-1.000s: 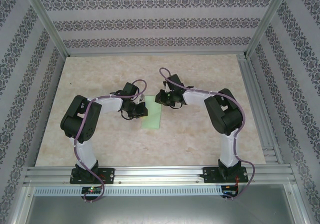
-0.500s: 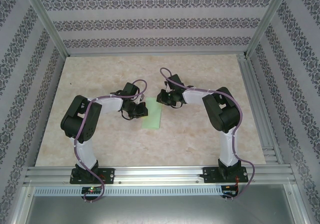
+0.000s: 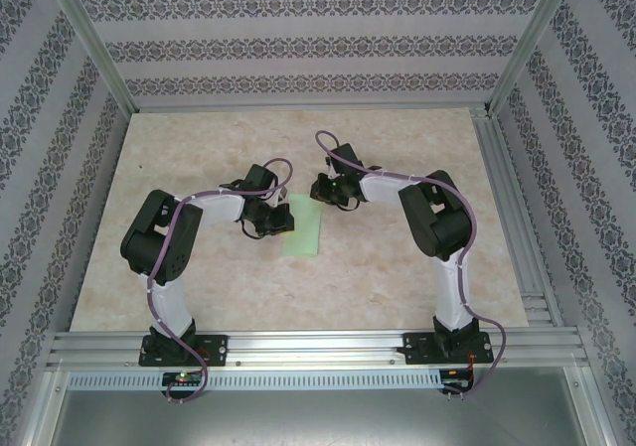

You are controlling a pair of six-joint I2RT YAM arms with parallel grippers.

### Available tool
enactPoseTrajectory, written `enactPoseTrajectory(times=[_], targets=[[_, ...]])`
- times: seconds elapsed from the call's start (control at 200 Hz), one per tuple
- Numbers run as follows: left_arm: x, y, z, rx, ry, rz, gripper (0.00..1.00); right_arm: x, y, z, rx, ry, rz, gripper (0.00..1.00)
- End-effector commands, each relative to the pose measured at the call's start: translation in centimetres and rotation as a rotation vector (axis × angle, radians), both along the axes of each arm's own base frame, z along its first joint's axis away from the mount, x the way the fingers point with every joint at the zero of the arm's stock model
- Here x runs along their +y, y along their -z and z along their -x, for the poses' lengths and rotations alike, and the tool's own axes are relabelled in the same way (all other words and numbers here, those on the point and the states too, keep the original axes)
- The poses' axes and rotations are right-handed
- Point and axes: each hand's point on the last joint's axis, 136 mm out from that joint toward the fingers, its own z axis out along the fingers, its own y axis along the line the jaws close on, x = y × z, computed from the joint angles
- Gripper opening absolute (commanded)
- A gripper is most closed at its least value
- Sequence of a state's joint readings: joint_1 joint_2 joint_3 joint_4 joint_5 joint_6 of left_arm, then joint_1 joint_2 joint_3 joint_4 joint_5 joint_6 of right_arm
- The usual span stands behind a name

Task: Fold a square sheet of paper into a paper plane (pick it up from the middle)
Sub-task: Fold the square sheet of paper in half at the center of the table.

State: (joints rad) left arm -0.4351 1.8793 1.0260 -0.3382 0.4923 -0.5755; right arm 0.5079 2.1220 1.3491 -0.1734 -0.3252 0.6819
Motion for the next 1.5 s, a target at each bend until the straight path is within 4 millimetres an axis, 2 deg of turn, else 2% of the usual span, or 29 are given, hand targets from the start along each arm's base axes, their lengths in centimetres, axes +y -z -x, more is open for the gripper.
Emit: enactPoseTrajectory(times=[0.0, 0.12, 0.24, 0.33, 0.47, 0.599, 0.814, 1.099, 1.324, 1.409, 1.494], targets=[[3.9, 6.8, 5.5, 0.179, 0.02, -0.255, 0.08, -1.3, -0.9, -2.0, -0.053, 0.03, 0.049, 0.14], [3.8, 6.7, 5.4, 0.174, 0.013, -0.251, 0.08, -1.2, -4.5, -2.4, -0.112, 0.026, 0.027, 0.18], [3.7, 6.4, 5.2, 0.17, -0.004, -0.239, 0.08, -1.3, -6.5, -0.3, -0.141, 0.021, 0.038, 0.25], [3.5, 6.1, 5.0, 0.163, -0.018, -0.231, 0.08, -1.1, -5.9, 2.6, -0.098, 0.017, 0.029, 0.25], [3.2, 5.5, 4.6, 0.144, -0.034, -0.221, 0.08, 0.6, -4.6, 6.9, -0.035, -0.036, -0.024, 0.19], [2.9, 4.8, 4.5, 0.134, -0.049, -0.204, 0.08, 1.7, -3.5, 8.9, 0.013, -0.075, -0.051, 0.16], [2.2, 3.0, 4.3, 0.112, -0.065, -0.144, 0.09, 2.4, -1.3, 9.7, 0.081, -0.119, -0.065, 0.13], [0.8, -1.9, 2.4, 0.01, -0.073, -0.052, 0.14, 2.4, 1.4, 11.4, 0.125, -0.242, -0.015, 0.13], [0.9, -4.8, -0.4, -0.064, -0.106, -0.011, 0.16, 2.2, 1.7, 12.9, 0.086, -0.443, 0.011, 0.14], [0.5, -4.7, -1.3, -0.062, -0.099, 0.0, 0.16, 2.1, 1.2, 13.2, 0.063, -0.507, 0.004, 0.14], [-0.2, -4.3, -2.3, -0.059, -0.094, 0.015, 0.16, 1.8, -0.1, 12.3, 0.019, -0.5, 0.006, 0.15]])
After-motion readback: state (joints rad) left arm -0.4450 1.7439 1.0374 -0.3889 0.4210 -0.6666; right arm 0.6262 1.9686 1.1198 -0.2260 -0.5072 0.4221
